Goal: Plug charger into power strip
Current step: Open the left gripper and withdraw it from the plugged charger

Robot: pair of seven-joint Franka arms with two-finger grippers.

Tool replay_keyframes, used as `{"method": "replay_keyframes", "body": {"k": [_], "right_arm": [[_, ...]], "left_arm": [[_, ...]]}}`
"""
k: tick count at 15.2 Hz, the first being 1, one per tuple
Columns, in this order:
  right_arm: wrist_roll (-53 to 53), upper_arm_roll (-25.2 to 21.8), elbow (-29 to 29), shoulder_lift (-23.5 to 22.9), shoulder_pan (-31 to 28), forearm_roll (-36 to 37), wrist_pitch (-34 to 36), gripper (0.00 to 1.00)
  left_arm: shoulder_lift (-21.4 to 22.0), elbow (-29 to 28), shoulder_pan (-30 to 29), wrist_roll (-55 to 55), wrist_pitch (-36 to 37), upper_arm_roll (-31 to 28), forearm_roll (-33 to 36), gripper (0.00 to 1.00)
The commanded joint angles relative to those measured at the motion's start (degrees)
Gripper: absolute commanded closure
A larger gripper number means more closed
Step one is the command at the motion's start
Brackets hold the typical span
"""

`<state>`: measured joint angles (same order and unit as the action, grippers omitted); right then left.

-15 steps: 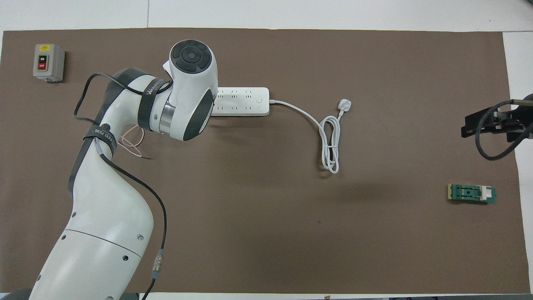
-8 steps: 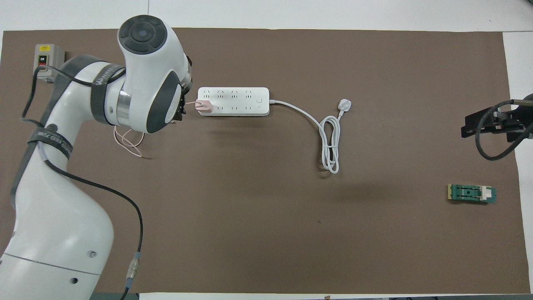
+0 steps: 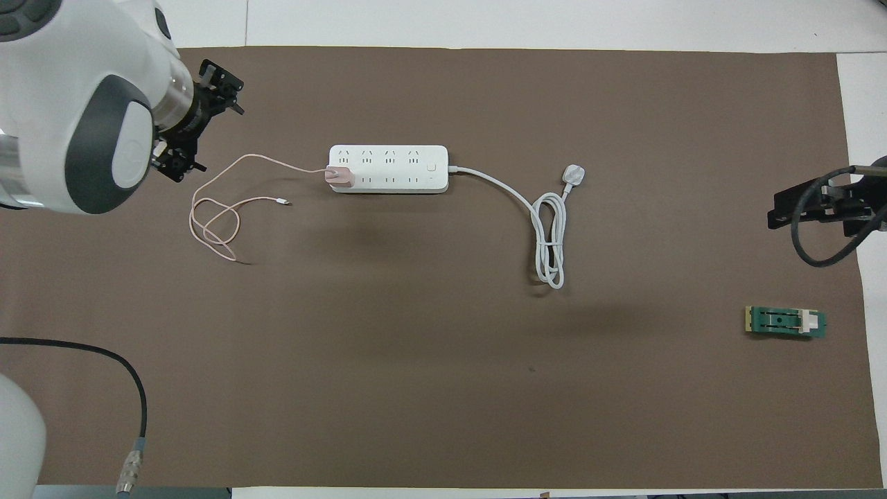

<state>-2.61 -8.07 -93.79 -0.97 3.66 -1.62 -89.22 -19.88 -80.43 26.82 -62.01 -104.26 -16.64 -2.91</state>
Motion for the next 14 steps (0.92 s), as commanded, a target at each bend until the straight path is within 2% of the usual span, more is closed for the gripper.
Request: {"method": "replay_keyframes", "body": {"k": [1, 8, 11, 12, 14], "right_arm": [[0.8, 0.4, -0.6, 0.9, -0.4, 0.4, -0.1, 0.00], [0.8, 0.4, -0.6, 0.9, -0.4, 0.4, -0.1, 0.00], [0.8, 0.4, -0.6, 0.9, -0.4, 0.4, -0.1, 0.00], [0.8, 0.4, -0.6, 0.9, -0.4, 0.4, -0.1, 0.00], [0.8, 0.4, -0.6, 0.9, -0.4, 0.4, -0.1, 0.00]], "left_arm": [[3.5, -2.9, -3.8, 13.4, 1.6, 0.3, -0.7, 0.00], [8.9, -3.2, -11.5, 48.8, 10.1, -0.2, 0.0, 0.00], [14.8, -5.4, -14.6, 57.7, 16.0, -0.2, 0.0, 0.00], [19.8, -8.7, -15.0, 57.8, 17.7, -0.2, 0.1, 0.00], [23.6, -11.3, -14.7, 57.4, 19.1, -0.1, 0.1, 0.00]]}}
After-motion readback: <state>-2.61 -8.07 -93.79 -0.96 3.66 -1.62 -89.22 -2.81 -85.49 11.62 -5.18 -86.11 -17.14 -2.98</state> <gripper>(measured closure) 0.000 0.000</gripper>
